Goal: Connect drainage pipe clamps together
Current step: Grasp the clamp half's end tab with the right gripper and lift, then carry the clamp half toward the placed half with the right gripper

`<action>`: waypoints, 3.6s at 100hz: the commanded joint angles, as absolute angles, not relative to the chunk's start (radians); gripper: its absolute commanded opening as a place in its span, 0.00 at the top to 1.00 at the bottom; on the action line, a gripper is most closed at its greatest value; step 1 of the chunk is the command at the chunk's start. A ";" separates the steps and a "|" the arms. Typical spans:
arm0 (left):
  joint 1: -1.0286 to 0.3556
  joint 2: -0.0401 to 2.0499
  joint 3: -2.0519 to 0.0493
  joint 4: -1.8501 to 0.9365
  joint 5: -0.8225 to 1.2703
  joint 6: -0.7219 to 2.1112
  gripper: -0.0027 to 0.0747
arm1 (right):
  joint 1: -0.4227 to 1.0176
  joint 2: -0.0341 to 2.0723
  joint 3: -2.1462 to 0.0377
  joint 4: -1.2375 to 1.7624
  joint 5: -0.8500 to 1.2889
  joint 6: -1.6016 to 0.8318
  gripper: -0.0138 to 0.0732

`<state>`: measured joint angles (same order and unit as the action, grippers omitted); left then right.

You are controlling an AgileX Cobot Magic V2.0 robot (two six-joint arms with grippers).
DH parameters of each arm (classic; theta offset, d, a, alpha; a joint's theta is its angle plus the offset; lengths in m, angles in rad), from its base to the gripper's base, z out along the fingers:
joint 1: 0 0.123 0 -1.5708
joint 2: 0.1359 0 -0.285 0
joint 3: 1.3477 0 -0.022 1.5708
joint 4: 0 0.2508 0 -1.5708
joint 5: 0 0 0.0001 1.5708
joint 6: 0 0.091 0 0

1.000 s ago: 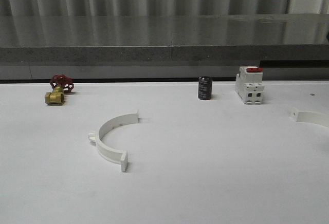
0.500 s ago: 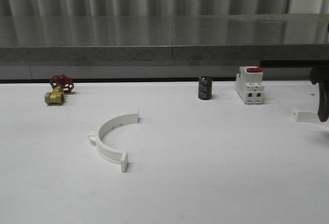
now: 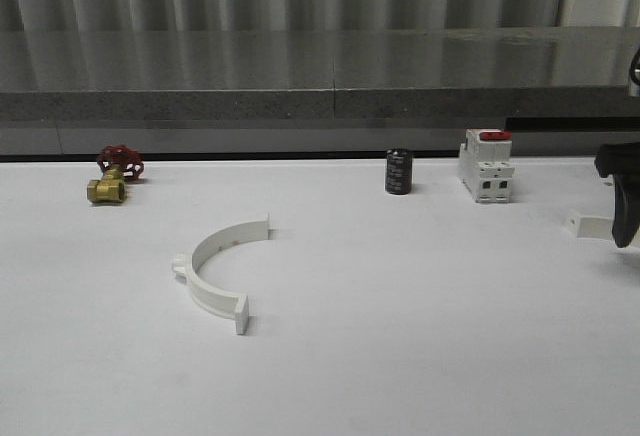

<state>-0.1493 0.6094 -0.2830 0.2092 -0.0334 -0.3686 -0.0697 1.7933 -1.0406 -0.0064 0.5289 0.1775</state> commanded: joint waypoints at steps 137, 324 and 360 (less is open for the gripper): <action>-0.147 0.609 -0.312 0.207 -0.107 -0.376 0.99 | -0.069 1.780 -1.068 -0.009 0.496 0.165 0.81; -0.147 0.609 -0.312 0.207 -0.107 -0.376 0.99 | 0.586 1.959 -1.437 -0.160 0.684 0.753 0.81; -0.147 0.609 -0.312 0.207 -0.107 -0.376 0.99 | 0.586 1.959 -1.437 -0.160 0.689 0.753 0.81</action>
